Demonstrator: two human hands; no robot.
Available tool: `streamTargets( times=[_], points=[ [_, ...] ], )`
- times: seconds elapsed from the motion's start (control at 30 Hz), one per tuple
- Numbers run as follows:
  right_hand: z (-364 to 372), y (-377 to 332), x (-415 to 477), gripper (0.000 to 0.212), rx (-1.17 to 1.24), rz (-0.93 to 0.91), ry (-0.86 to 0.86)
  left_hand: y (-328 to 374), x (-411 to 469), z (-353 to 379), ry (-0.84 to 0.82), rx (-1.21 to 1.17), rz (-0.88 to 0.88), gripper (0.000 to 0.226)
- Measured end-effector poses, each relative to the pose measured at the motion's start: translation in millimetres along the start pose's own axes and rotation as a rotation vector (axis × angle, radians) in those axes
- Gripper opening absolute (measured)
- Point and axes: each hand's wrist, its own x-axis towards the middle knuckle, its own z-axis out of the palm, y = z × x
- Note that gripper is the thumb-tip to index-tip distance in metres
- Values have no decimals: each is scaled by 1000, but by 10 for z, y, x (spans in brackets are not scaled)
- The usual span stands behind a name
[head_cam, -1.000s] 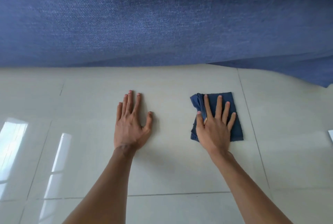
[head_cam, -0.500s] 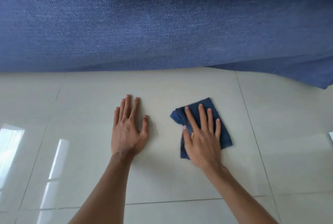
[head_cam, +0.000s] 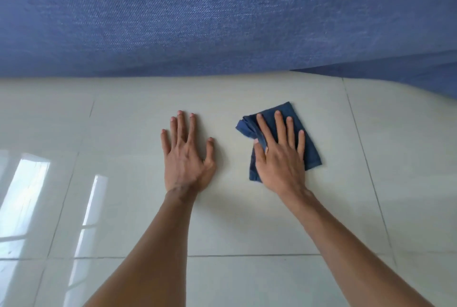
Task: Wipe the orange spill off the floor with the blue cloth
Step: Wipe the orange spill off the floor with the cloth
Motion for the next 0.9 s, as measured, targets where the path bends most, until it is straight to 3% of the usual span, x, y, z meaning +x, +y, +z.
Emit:
streamTargets(
  times=[0.13, 0.27, 0.43, 0.6, 0.7, 0.8, 0.9],
  points=[
    [-64, 342, -260, 63, -25, 83, 31, 23, 6, -21, -23, -2, -5, 71],
    [-19, -53, -741, 66, -33, 76, 3, 0, 6, -11, -16, -2, 12, 70],
    [16, -93, 3, 65, -7, -54, -5, -12, 4, -4, -9, -12, 15, 69],
    [-89, 321, -443, 67, -33, 129, 37, 7, 11, -2, -20, -7, 8, 68],
    [-27, 6, -640, 73, -38, 49, -12, -5, 8, 3, -15, 8, 12, 68],
    [19, -217, -208, 72, 9, -132, -38, -2, -5, -17, -21, 1, 18, 68],
    [5, 41, 116, 68, -19, -104, 2, -1, 9, -23, -31, -8, 12, 68]
  ],
)
